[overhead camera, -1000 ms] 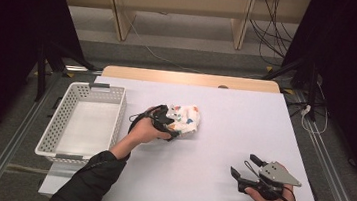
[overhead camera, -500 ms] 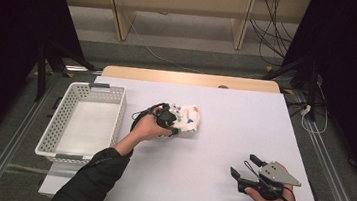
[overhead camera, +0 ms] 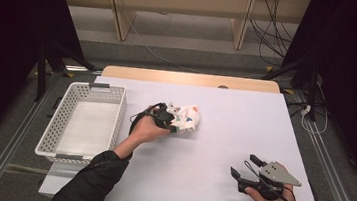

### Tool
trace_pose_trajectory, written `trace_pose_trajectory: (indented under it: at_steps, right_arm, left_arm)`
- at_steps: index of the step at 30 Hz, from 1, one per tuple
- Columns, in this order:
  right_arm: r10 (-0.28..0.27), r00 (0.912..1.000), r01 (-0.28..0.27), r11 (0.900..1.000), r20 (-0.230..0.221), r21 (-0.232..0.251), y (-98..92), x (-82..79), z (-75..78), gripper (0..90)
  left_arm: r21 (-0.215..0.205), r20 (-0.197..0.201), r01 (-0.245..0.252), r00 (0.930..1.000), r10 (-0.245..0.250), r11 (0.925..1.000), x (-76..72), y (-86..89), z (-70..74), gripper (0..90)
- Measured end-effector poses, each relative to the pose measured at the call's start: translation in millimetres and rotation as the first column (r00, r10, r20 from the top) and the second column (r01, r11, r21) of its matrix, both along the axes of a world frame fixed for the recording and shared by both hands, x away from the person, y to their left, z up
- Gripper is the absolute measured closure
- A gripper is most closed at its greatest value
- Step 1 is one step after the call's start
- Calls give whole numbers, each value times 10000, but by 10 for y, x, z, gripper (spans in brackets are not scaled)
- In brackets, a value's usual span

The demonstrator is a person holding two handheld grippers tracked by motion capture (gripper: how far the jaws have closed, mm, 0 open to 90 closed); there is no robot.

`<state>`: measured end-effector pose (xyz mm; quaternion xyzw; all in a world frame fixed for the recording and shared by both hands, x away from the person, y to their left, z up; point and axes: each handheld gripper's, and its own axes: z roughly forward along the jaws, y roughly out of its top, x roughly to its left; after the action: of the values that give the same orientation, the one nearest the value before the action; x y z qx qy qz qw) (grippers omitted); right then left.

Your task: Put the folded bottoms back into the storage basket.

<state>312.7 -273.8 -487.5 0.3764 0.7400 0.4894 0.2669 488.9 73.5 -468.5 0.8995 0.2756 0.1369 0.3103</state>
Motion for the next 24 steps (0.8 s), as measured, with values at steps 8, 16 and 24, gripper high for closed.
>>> trace_pose_trajectory:
  at_steps: [8,16,24]
  right_arm:
    - [-6,10000,6,10000,3,-1,1,-1,1,189]
    - [-21,10000,21,10000,-4,-12,-3,3,-1,189]
    - [-62,10000,62,10000,8,-58,-7,4,-2,189]
  left_arm:
    - [-494,367,-84,9993,102,9987,-71,133,146,790]
    - [-985,658,-191,9975,256,9950,-199,248,218,790]
    - [-1667,960,-236,9946,401,9857,-324,290,244,791]
